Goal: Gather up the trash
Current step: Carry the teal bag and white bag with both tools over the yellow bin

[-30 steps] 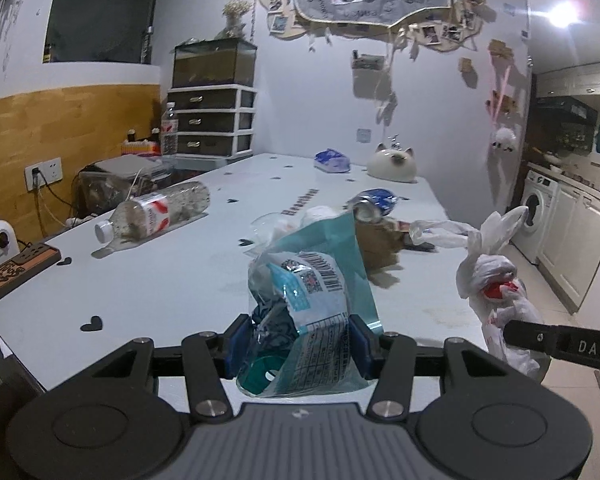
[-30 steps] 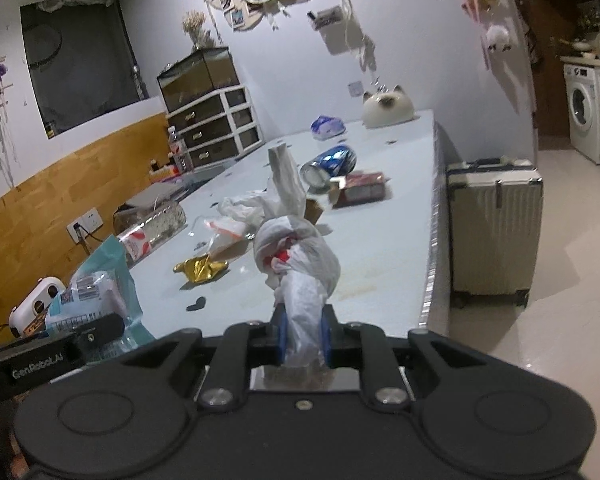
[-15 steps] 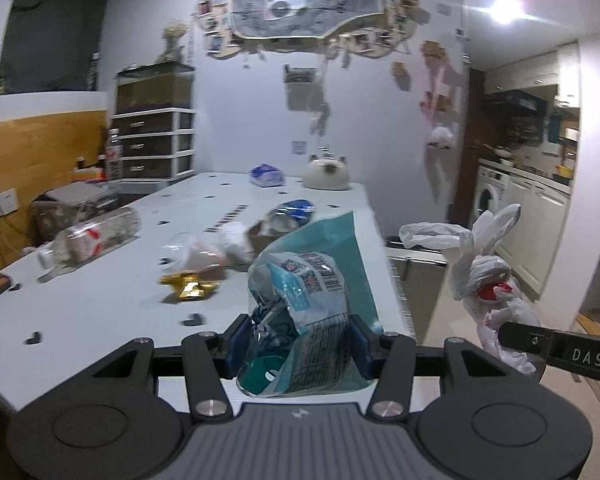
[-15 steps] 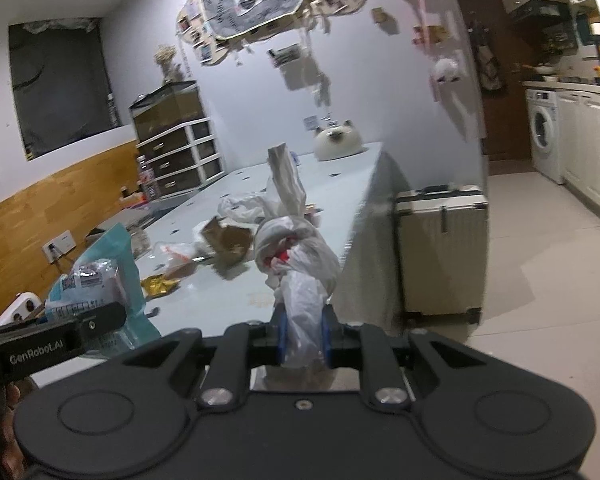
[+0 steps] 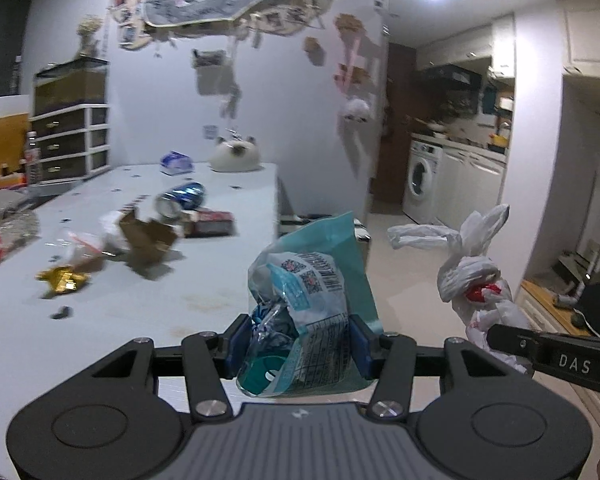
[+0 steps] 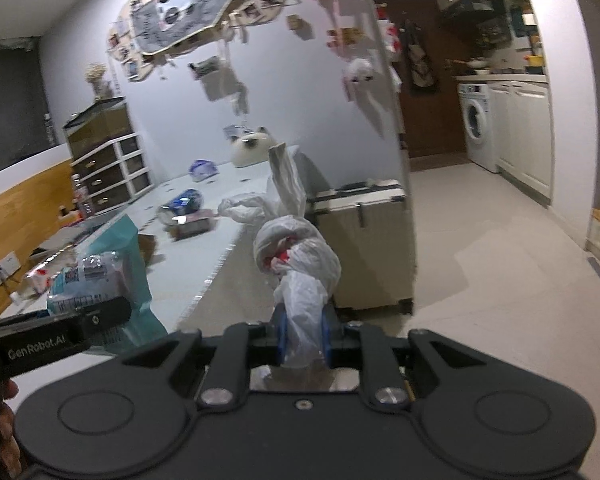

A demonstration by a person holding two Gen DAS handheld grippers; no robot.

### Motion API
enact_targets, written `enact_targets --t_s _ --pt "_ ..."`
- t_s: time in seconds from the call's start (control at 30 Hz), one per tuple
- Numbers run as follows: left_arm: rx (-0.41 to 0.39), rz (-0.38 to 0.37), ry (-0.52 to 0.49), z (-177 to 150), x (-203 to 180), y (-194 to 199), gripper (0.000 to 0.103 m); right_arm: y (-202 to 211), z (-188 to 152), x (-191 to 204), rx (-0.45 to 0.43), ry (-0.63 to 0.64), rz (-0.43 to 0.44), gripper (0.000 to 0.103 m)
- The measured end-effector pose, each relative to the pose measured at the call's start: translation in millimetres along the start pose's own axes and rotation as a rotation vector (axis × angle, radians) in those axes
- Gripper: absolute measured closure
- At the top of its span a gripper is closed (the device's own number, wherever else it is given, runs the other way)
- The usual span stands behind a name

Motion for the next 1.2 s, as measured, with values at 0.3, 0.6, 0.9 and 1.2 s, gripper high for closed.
enact_targets --t_s 0.3,0.6,0.9,1.2 --pt "0.083 -0.082 -0.061 -14 -46 -50 0.051 -20 -24 -56 0.053 -0.079 -0.075 0.085" --pt "0.219 -0.117 -0.099 -45 -77 -135 0.051 -80 -65 -103 0.189 -0.196 -0.134 0.085" --pt "0.385 -0.128 -0.055 -86 -79 -243 0.051 -158 -100 -139 0.328 -0.318 -0.133 0.085" --pt "0.473 -0.087 0.014 -109 -63 -333 0.051 -250 -125 -167 0.403 -0.445 -0.1 0.085"
Point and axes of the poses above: each gripper's, at about its wrist camera, not at the fingertips, and y roughly against the way its jaws point, x to its left, z to its top, the point moved 1 cm from there along -y, roughly the way its jaws point, and after that the axes turned 13 degrees about x, right-handed, at the moved point
